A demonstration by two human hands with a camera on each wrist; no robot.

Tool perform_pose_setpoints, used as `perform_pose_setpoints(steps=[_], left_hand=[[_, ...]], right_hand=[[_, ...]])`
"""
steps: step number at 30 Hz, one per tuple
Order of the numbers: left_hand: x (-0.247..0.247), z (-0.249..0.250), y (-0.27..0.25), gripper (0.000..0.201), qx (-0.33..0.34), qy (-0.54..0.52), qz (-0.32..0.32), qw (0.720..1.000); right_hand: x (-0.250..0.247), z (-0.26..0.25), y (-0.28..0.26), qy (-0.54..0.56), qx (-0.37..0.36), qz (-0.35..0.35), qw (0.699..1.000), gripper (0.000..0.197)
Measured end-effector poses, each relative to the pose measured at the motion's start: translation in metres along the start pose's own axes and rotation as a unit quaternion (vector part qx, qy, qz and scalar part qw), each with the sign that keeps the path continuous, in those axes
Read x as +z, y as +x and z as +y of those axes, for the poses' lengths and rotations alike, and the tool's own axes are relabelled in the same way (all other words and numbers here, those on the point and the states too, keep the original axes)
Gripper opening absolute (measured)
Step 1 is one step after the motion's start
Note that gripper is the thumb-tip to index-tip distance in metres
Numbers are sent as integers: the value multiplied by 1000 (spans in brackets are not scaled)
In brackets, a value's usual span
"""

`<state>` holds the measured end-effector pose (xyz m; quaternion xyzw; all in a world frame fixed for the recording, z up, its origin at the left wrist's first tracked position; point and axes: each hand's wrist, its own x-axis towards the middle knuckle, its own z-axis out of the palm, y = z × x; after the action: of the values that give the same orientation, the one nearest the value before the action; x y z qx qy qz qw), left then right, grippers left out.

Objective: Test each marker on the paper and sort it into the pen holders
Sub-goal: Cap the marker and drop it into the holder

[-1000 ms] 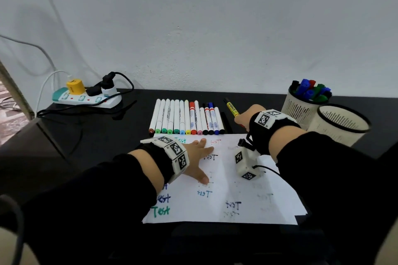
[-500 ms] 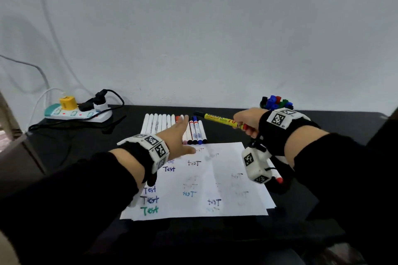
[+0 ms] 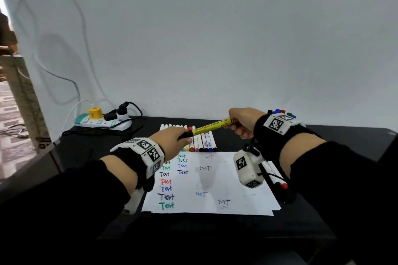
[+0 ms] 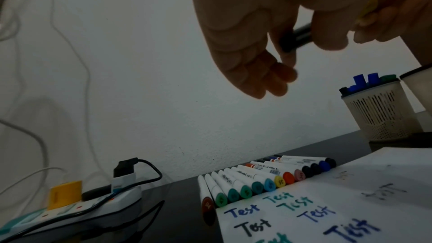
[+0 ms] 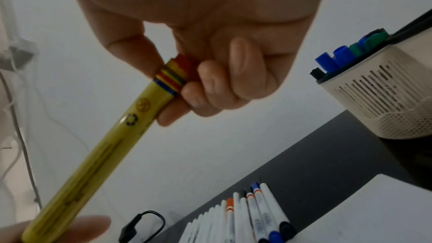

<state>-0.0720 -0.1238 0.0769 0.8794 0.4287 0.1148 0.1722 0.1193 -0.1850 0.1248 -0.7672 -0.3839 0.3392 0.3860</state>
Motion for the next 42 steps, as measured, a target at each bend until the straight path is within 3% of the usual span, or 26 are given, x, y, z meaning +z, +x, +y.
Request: perform_pose_setpoints(steps=[7,12,19,25,31,37,39,42], left_hand=[[-4,4,-11,34,-35,-66,-25,997],[10,3,-25,35,-57,-188,-65,978],[27,-10,-32,38,-76,-118,-83,987],[24,-9,-30,39,-85,-126,-92,984],[18,-4,-22,40,-135,-322,-132,928],[13,-8,-18,45,-148,-403,-181,885],[13,-9,-15,46,-154,-393,-180,889],[13,-10,-14,44,-156,-302,-150,929]], right_hand=[[36,-3,-5,175,-21,62,982,31],[69,7,-14,115,1,51,992,44],[100,25,-17,150,58,30,987,47],[107,21,-12,117,41,40,991,40],[101,13,-5,99,5,31,995,39],[106,9,-1,96,-11,38,995,39],[109,7,1,99,-9,45,994,36],[113,3,5,94,8,64,993,30]])
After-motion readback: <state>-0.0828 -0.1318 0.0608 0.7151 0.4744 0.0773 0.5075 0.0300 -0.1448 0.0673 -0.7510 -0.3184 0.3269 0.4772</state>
